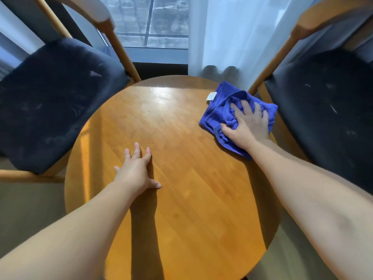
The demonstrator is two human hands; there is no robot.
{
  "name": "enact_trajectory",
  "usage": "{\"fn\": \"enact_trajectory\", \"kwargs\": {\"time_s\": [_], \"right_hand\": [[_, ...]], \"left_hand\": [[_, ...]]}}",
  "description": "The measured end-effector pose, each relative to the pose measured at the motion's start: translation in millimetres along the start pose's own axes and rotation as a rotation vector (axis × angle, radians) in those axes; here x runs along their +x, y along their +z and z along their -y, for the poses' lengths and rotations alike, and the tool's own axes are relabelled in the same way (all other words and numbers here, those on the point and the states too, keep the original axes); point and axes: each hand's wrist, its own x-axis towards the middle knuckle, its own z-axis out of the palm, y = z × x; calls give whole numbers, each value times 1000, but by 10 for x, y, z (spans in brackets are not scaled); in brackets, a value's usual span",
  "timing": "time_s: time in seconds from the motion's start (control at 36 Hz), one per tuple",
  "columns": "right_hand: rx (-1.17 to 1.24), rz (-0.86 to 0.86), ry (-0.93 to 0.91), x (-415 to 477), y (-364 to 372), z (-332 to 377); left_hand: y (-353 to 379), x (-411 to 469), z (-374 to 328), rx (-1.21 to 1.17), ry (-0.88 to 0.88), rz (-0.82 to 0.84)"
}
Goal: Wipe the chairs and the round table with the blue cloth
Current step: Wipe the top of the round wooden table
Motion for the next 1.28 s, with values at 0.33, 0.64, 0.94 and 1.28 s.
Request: {"fn": "enact_trajectory", "kwargs": {"time_s": [0.33,0.64,0.94,1.28], "right_hand": [[68,-26,166,-894,119,-496],[224,173,374,-1607,-47,-771],[231,243,271,-2612,-1079,-705],[78,52,-278,-3832,-2864,-432]], "left_hand": [[-9,-9,-22,29,-8,-26],[109,-401,-177,143,166,-224],[-269,-1634,-770,-35,506,-276],[-964,-3108,-1193,-272,908,-173]]}}
